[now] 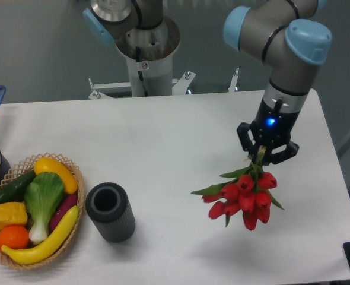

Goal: Insert the flowers into the vase
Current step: 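Carry the red tulip bunch with the gripper toward the grey vase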

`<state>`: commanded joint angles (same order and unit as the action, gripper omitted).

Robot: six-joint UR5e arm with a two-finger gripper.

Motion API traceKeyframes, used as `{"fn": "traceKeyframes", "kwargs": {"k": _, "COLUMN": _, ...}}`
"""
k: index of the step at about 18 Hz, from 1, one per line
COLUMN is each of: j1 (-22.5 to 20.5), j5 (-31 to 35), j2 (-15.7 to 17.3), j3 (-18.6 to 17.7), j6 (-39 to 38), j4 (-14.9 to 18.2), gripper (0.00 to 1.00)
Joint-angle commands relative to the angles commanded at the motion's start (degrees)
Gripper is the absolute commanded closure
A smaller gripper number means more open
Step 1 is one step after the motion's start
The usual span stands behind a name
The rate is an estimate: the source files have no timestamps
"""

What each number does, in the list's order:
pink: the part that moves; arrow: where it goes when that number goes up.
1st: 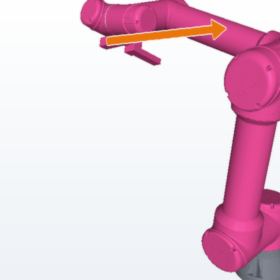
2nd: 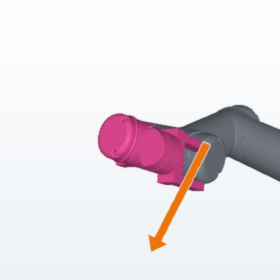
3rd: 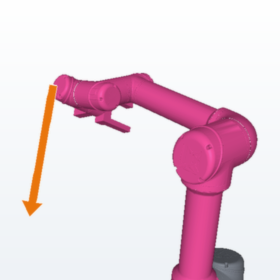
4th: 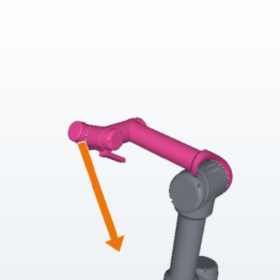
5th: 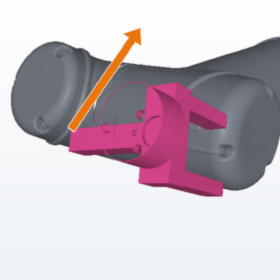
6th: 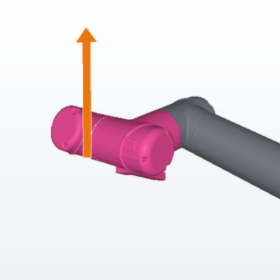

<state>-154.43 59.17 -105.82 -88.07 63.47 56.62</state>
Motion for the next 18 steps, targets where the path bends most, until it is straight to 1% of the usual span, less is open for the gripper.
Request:
{"fn": "traceKeyframes", "kwargs": {"k": 2, "j1": 0.27, "j5": -4.56, "j2": 0.0, "j3": 0.0, "j6": -2.03, "j4": -2.55, "gripper": 1.0}}
{"fn": "traceKeyframes", "kwargs": {"k": 3, "j1": 0.36, "j5": -6.85, "j2": 0.09, "j3": 0.0, "j6": -2.73, "j4": -3.0, "gripper": 1.0}}
{"fn": "traceKeyframes", "kwargs": {"k": 10, "j1": 0.27, "j5": -19.95, "j2": 1.76, "j3": -0.09, "j6": -7.12, "j4": -3.27, "gripper": 1.0}}
{"fn": "traceKeyframes", "kwargs": {"k": 11, "j1": 0.36, "j5": -22.67, "j2": 1.93, "j3": -0.17, "j6": -7.83, "j4": -3.27, "gripper": 1.0}}
{"fn": "traceKeyframes", "kwargs": {"k": 13, "j1": 0.44, "j5": -30.12, "j2": 1.93, "j3": -0.17, "j6": -10.2, "j4": -3.27, "gripper": 1.0}}
{"fn": "traceKeyframes", "kwargs": {"k": 14, "j1": 0.53, "j5": -33.73, "j2": 1.93, "j3": -0.78, "j6": -10.65, "j4": -3.36, "gripper": 1.0}}
{"fn": "traceKeyframes", "kwargs": {"k": 15, "j1": 0.53, "j5": -36.38, "j2": 2.11, "j3": -1.49, "j6": -10.65, "j4": -3.62, "gripper": 1.0}}
{"fn": "traceKeyframes", "kwargs": {"k": 18, "j1": 1.23, "j5": -41.22, "j2": 2.29, "j3": -2.81, "j6": -10.65, "j4": -6.6, "gripper": 1.0}}
